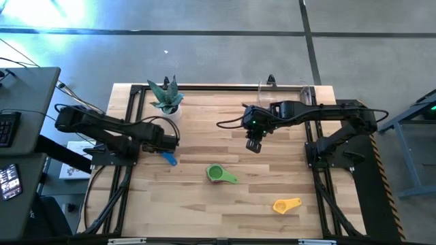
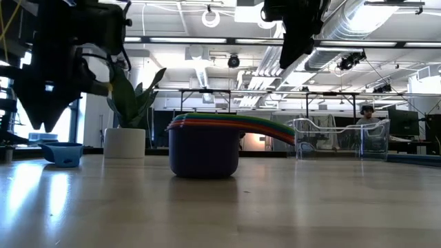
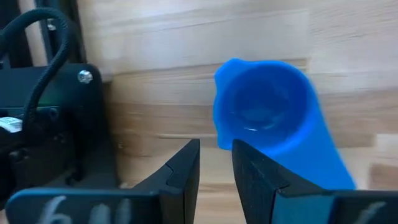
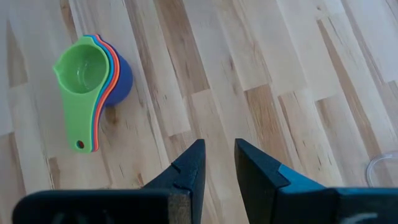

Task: Nest measuring cups in basket
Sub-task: Stack the blue measuring cup on top of the green measuring cup

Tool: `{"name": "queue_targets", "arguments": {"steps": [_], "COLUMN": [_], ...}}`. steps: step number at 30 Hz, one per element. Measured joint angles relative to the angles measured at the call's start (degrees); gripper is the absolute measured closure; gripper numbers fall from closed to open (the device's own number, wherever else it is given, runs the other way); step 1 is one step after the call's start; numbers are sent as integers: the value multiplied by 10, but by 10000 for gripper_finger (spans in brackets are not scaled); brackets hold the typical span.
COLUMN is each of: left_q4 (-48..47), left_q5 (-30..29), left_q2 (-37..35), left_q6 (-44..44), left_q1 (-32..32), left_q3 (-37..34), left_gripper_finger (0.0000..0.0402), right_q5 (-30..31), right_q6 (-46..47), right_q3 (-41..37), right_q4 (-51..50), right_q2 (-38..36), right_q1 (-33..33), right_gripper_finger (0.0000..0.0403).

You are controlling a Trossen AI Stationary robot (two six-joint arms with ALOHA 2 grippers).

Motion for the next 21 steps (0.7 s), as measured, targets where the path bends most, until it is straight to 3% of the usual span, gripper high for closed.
{"name": "queue_targets", "arguments": {"steps": [21], "left_q4": [73], "left_q5": [-1], "left_q2": [0], "left_q6": [31], "left_q1": [65], "left_q3": [-49], "left_gripper_finger": [316], "right_q5": [0], "right_q6": [0], "right_q3": [0], "right_q4": [1], "right_q2": [0], "right_q1": [0], "right_gripper_finger": [324]}}
